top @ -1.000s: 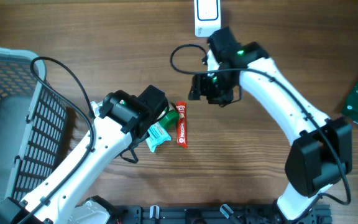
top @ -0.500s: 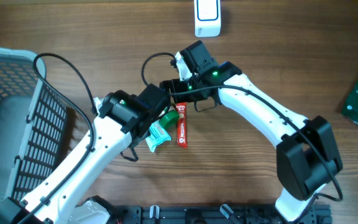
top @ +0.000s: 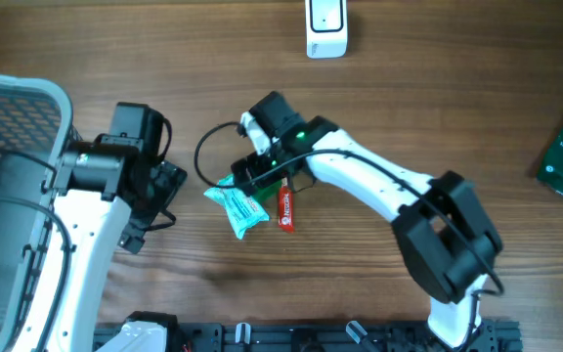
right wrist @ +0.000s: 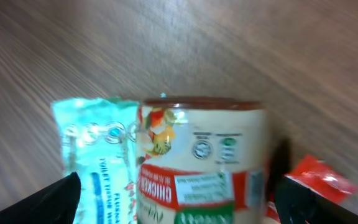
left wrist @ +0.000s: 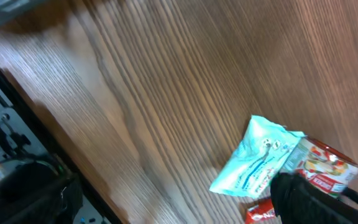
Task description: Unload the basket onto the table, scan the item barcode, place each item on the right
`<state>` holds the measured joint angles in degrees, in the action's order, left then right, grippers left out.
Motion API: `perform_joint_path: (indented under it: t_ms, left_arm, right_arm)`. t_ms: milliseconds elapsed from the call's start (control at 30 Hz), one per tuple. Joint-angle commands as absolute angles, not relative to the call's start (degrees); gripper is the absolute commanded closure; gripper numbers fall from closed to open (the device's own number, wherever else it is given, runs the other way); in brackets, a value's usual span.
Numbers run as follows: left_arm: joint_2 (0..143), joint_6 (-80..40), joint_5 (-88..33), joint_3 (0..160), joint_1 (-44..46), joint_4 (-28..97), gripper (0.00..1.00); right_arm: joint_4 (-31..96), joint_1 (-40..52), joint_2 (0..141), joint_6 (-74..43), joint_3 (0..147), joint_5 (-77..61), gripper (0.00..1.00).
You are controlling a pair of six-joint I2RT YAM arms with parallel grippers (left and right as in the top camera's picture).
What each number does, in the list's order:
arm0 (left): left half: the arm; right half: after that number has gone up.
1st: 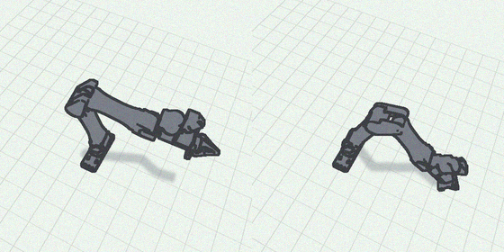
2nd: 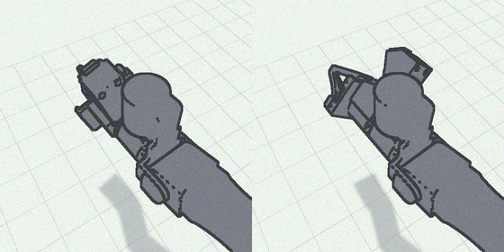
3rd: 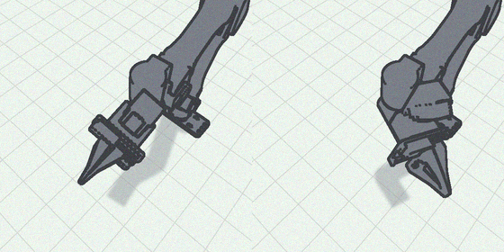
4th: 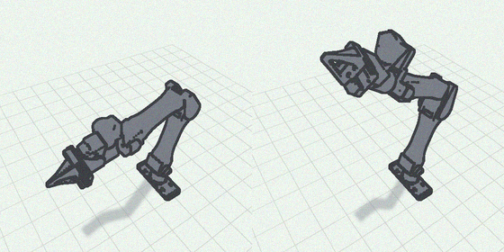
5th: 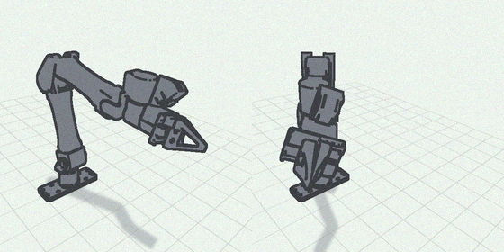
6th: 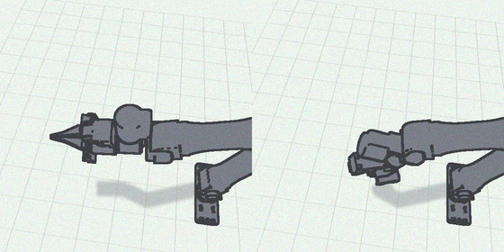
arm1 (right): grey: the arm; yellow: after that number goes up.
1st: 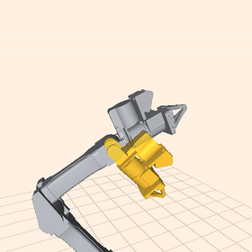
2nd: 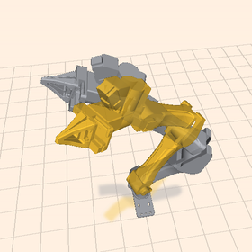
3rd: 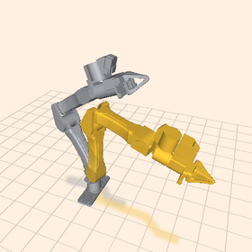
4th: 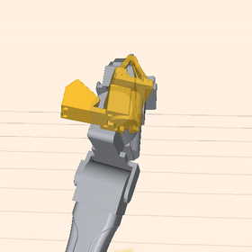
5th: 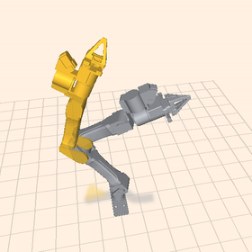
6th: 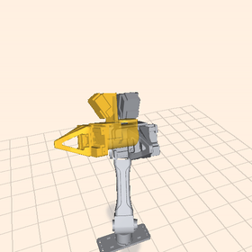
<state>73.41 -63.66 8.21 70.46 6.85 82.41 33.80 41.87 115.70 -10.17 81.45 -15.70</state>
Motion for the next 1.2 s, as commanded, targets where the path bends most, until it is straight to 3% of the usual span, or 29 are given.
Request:
perform_joint_path:
  t_ms: [0,100,167,367,633,833,1067,1167]
  left_arm:
    - [72.8,-63.4,6.0,71.3,6.1,82.3,0.0]
    - [72.8,-63.4,6.0,71.3,6.1,82.2,0.0]
    - [72.8,-63.4,6.0,71.3,6.1,82.2,0.0]
    - [72.8,-63.4,6.0,71.3,6.1,82.2,0.0]
    - [72.8,-63.4,6.0,71.3,6.1,82.2,0.0]
    - [72.8,-63.4,6.0,71.3,6.1,82.2,0.0]
    - [72.8,-63.4,6.0,71.3,6.1,82.2,0.0]
    - [72.8,-63.4,6.0,71.3,6.1,82.2,0.0]
  right_arm:
    - [34.2,43.2,119.6,-9.6,81.1,-12.1,0.06]
    - [33.4,43.5,119.7,-12.5,81.1,-7.1,0.15]
    - [33.3,42.7,119.7,-15.7,81.1,-5.5,0.28]
    - [37.0,38.9,119.7,-18.0,85.4,-5.7,0.45]
    - [57.3,26.6,115.5,-22.3,98.1,-7.2,0.46]
    - [73.7,15.3,115.4,-16.5,97.9,-26.1,0.46]
    - [91.5,13.9,115.4,-11.9,97.9,-31.9,0.46]
    - [92.3,13.9,115.5,-14.0,97.3,-36.6,0.45]
